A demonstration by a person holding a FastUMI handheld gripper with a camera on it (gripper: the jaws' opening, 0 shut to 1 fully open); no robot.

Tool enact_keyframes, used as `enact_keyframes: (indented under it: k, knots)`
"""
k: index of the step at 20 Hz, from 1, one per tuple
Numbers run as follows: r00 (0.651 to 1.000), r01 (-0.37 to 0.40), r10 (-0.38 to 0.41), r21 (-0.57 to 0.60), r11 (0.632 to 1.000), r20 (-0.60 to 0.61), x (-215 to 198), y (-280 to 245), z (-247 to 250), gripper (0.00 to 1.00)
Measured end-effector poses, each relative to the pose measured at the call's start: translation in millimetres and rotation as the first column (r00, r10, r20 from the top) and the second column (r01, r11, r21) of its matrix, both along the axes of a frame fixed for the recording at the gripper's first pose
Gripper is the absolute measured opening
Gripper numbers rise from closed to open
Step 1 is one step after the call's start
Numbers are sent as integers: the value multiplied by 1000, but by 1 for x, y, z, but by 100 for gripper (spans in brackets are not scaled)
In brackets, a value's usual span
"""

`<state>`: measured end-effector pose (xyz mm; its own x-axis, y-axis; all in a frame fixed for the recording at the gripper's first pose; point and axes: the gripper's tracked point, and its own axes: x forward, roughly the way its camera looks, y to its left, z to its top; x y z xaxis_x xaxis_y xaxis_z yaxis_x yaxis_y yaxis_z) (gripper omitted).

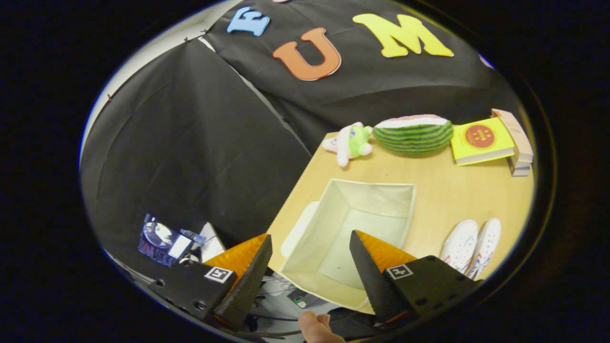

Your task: Open the storage box then place both shoes into the box .Put the left shoe in first, then the right shoe, with the right side of both shoes facing outward in a uniform manner.

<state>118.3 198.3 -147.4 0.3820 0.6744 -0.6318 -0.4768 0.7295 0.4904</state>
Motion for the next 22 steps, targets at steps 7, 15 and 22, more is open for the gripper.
enact_keyframes:
  k: [7, 15, 22]
  knots:
    - [993, 113, -120, -209, 971, -21, -10, -118, -50, 100]
    - [967, 167, -234, -440, 883, -103, -6, -221, -140, 100]
    - [940, 118, -270, -544, 831, -209, 4, -247, -219, 79]
